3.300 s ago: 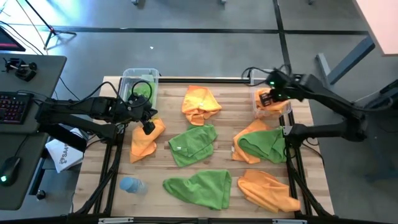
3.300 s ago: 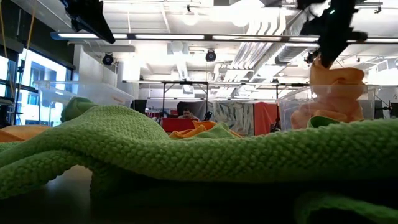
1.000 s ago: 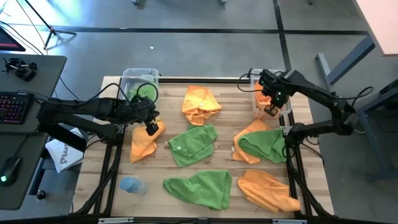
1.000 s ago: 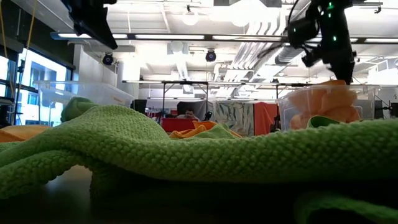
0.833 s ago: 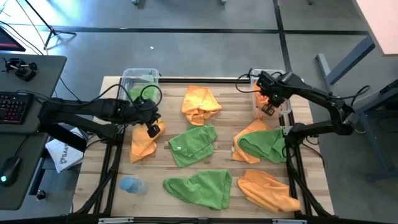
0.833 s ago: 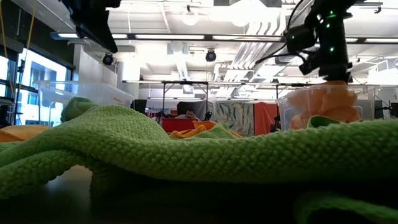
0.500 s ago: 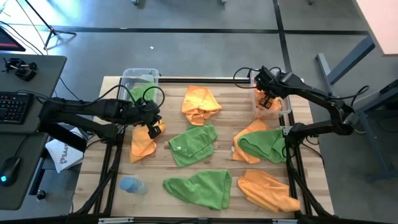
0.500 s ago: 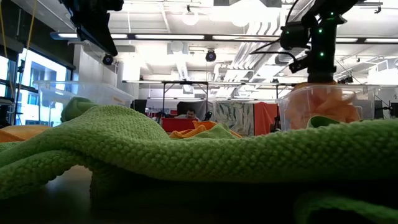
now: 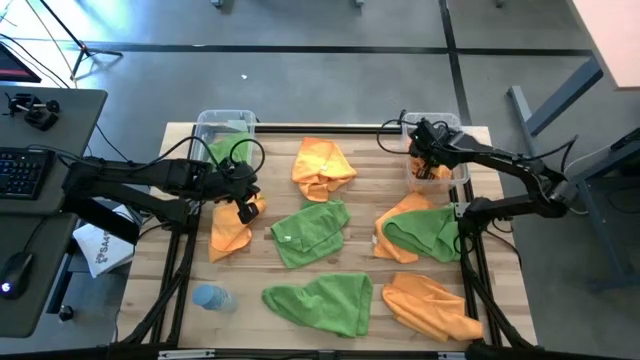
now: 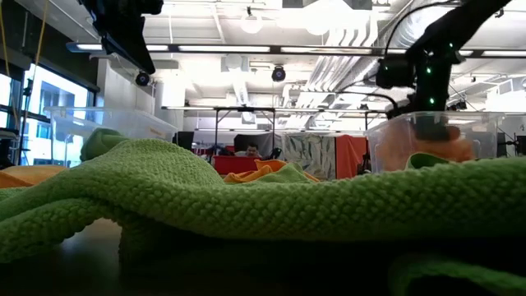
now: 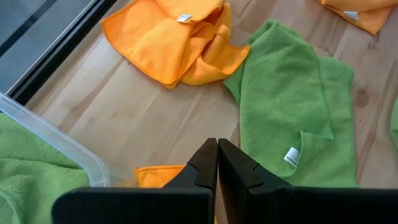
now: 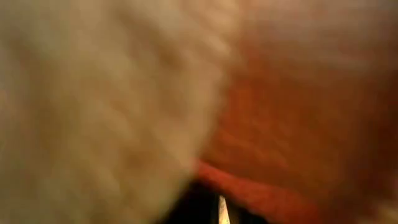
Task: Sort microfiber towel by color & place in baskets
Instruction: Put the orange microfiber towel into the right transparent bin
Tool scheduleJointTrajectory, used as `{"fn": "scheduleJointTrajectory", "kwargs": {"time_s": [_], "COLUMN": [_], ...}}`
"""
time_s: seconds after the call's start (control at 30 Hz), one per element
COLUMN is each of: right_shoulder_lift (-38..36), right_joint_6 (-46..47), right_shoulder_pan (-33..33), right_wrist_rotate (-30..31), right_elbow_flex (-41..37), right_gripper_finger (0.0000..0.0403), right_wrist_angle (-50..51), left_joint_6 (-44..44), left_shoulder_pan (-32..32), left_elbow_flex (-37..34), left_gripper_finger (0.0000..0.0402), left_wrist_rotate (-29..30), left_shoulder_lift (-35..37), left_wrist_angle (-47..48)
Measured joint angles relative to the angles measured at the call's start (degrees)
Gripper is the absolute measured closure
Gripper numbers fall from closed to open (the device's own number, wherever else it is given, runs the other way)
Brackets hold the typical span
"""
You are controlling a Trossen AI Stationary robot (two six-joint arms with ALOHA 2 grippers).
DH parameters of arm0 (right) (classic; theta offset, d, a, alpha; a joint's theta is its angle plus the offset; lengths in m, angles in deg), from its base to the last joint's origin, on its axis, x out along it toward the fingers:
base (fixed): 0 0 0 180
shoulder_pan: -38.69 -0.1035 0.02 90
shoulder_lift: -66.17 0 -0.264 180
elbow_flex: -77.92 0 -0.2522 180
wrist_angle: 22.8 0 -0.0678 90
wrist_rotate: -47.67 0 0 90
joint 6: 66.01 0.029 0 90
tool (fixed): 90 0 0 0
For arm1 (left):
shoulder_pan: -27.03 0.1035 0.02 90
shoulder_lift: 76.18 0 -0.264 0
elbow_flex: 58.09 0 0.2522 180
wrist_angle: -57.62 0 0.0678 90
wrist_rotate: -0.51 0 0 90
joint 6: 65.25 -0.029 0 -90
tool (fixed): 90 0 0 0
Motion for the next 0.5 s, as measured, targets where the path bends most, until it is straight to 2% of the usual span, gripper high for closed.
{"fn": "scheduleJointTrajectory", "kwargs": {"time_s": [0.2, 0.5], "right_shoulder_lift": [0.02, 0.02], "right_joint_6": [-0.34, 3.03], "right_shoulder_pan": [0.00, 0.00], "right_wrist_rotate": [-3.44, -2.47], "right_elbow_flex": [-4.54, -0.34], "right_gripper_finger": [0.0403, 0.0397], "right_wrist_angle": [-4.48, -1.62], "left_joint_6": [-0.04, 0.02], "left_shoulder_pan": [0.00, 0.00], "left_elbow_flex": [0.00, 0.00], "left_gripper_finger": [0.0401, 0.0402], "left_wrist_rotate": [-0.03, -0.03], "left_shoulder_lift": [0.00, 0.00], "left_wrist_angle": [0.00, -0.02]}}
